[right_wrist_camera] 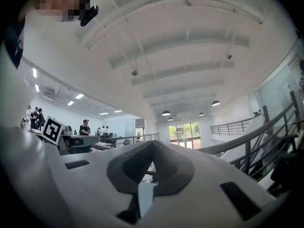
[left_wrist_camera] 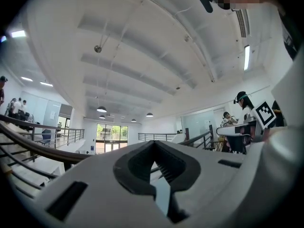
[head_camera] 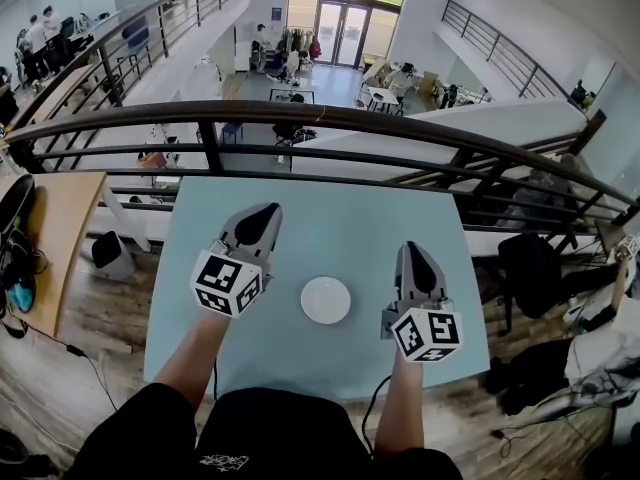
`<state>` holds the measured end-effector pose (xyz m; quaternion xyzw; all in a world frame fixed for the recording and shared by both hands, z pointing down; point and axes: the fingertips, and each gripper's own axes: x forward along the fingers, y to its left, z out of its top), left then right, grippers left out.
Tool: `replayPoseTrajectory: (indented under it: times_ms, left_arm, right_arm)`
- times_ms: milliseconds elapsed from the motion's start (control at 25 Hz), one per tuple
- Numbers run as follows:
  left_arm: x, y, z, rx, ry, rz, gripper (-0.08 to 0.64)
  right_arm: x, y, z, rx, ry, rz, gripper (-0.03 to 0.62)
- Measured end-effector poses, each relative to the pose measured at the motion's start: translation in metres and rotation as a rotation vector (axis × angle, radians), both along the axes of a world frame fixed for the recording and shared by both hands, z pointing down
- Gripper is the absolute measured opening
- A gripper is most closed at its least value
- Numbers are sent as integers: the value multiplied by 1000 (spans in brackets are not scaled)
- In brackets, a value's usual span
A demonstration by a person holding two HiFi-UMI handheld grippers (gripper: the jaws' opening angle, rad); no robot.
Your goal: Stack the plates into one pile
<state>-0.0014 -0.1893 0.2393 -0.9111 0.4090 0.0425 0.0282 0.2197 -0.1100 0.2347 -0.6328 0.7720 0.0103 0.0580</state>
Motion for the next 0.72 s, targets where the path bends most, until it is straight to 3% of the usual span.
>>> replayPoseTrajectory:
  times_ms: [720]
  left_arm:
    - [4, 5, 15, -27, 11, 3, 8]
  right_arm:
    - [4, 7, 17, -26, 4, 2, 6]
